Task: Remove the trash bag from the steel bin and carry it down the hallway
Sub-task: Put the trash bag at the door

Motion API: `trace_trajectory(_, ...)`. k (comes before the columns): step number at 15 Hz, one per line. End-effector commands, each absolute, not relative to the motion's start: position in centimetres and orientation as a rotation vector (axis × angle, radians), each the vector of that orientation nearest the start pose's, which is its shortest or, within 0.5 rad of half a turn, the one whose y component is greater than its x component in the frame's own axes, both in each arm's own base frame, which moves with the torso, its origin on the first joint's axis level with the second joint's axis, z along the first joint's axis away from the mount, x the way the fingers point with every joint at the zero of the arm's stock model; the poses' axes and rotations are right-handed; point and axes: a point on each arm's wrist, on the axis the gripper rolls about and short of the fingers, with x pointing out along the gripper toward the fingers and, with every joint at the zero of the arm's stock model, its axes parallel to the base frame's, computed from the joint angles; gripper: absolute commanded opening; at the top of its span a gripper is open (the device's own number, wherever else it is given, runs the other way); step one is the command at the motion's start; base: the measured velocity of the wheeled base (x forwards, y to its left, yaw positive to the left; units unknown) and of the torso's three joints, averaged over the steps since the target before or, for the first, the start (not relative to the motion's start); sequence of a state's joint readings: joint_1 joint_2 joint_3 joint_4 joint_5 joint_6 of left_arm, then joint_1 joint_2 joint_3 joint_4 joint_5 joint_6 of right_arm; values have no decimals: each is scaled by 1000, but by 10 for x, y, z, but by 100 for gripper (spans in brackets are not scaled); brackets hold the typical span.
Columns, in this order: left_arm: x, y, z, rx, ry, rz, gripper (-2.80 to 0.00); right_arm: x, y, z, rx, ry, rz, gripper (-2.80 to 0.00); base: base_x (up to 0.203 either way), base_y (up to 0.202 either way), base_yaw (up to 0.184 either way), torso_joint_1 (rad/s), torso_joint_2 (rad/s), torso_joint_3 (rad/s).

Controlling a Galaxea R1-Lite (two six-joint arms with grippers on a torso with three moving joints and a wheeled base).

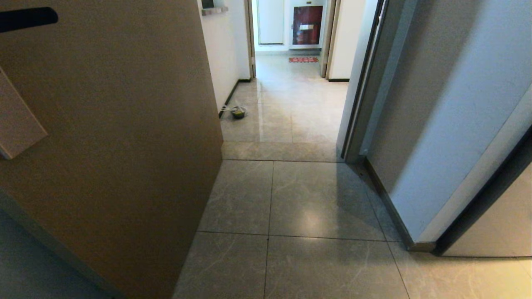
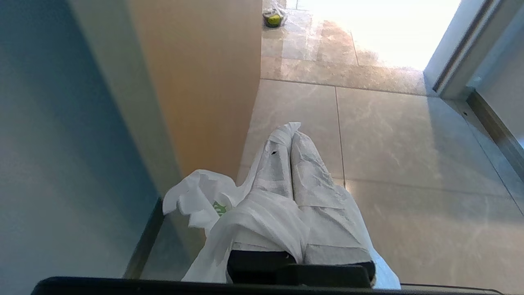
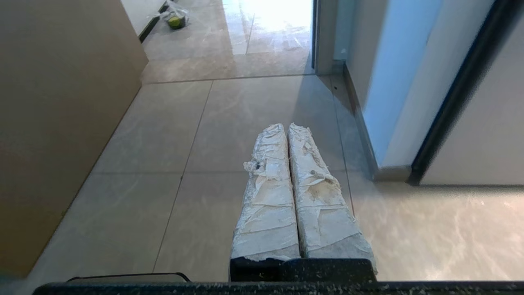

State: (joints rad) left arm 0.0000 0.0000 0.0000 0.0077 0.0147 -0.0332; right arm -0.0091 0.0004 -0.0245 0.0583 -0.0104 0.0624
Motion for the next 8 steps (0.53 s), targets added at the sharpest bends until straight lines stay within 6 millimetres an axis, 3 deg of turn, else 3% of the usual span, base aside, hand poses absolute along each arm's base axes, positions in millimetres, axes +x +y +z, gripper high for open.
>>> trace_trajectory(1,-23,0,75,-34,9,15,-280,-25,0,76,63,32,-21,-280,195,0,4,7,2,1)
trace_trajectory(8,-23,0,75,-34,9,15,-280,-25,0,76,63,32,-21,-280,194,0,2,4,1,4)
